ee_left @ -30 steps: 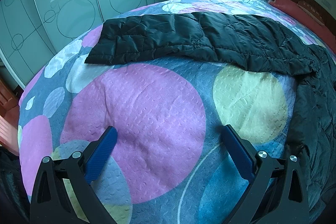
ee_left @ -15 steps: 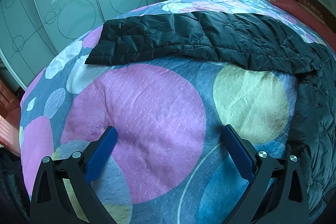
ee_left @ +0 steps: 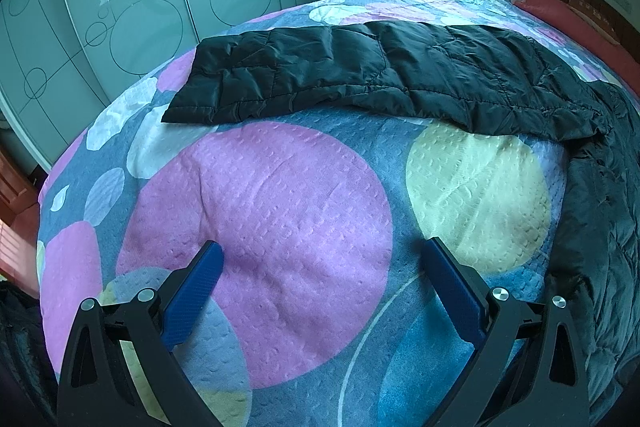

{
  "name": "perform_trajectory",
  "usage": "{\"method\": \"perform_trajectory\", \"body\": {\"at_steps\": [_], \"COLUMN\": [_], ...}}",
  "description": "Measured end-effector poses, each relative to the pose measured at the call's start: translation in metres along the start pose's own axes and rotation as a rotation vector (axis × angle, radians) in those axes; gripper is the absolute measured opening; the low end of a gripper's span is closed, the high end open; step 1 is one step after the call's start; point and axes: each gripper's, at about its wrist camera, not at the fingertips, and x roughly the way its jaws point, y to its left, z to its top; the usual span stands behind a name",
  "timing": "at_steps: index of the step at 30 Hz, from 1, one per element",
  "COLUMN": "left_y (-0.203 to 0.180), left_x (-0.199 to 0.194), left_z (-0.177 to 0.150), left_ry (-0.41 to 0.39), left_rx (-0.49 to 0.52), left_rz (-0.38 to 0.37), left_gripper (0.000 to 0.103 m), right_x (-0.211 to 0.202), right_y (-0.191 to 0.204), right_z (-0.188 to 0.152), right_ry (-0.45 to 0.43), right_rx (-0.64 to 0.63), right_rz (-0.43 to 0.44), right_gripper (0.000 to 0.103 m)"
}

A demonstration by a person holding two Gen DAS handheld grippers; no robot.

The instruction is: Fold large clothes

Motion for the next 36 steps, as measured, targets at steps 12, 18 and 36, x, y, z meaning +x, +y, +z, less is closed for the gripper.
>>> {"method": "perform_trajectory", "body": {"at_steps": [12,18,36], "left_y": [0.000,0.001,0.026], "left_x": [0.000,0.000,0.003], "left_z": [0.000,0.000,0.014], "left_ry": [-0.001,-0.002,0.019], "left_rx": [0.000,-0.002,-0.095], "left_rz": [0.000,-0.002,-0.117], "left_gripper": [0.099,0.099,0.099], "right_x": [-0.039,-0.064,-0.049], "right_y": [0.020,0.026,0.025], "right_z": [-0.073,-0.071,-0.093], "right_ry": [-0.032,-0.056,-0.061], "right_rx": [-0.064,-0.034,-0.030], "right_rz": [-0.014,0.014,-0.027], "right_gripper": [0.041,0.054,0.060]}}
